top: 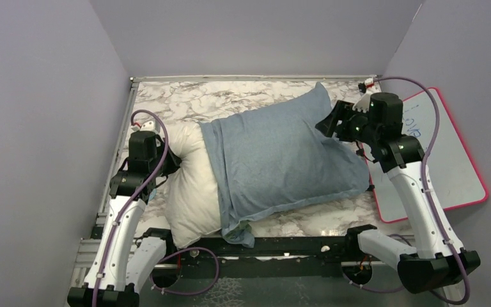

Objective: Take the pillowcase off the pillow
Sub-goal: Remove the pillow from the pillowcase.

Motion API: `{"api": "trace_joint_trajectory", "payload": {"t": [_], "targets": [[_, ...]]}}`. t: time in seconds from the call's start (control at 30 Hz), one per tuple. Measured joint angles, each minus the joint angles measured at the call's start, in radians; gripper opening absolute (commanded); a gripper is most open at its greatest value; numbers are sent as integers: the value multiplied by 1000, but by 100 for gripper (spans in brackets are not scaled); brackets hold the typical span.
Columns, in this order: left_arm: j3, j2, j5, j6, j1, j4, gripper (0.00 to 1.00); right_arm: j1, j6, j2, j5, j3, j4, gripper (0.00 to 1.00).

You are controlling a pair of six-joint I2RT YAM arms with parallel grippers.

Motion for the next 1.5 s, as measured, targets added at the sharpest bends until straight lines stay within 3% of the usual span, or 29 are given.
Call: {"api": "trace_joint_trajectory", "payload": {"t": [0.1, 0.3, 0.43, 0.67, 0.8, 0.83, 0.97, 1.1, 1.33, 1.43, 1.5], "targets": [[-22, -44, 7, 0, 0, 2, 0, 0, -21, 47, -43, 102, 23, 71], [-53, -92, 24, -2, 0, 14, 0, 23, 30, 183, -336, 208, 183, 72], [-54, -93, 37, -7, 0, 19, 13, 182, 0, 367, -368, 351, 221, 73], [-54, -113, 39, -35, 0, 20, 15, 336, -123, 794, -363, 806, 110, 74], [-54, -119, 38, -42, 0, 19, 25, 367, -197, 968, -361, 974, -12, 72], [-54, -119, 38, -42, 0, 19, 31, 372, -214, 991, -362, 981, -39, 67], [-54, -118, 35, -53, 0, 19, 76, 390, -275, 1030, -370, 927, -129, 39], [11, -74, 9, -48, 0, -27, 97, 394, -294, 982, -366, 766, -88, 22], [296, 142, -34, 8, 29, -63, 99, 394, -261, 805, -334, 569, 50, 22], [360, 241, 11, 39, 138, -39, 99, 394, -247, 785, -325, 563, 57, 32], [363, 288, 82, 47, 235, -21, 99, 394, -232, 786, -315, 563, 56, 45]]}}
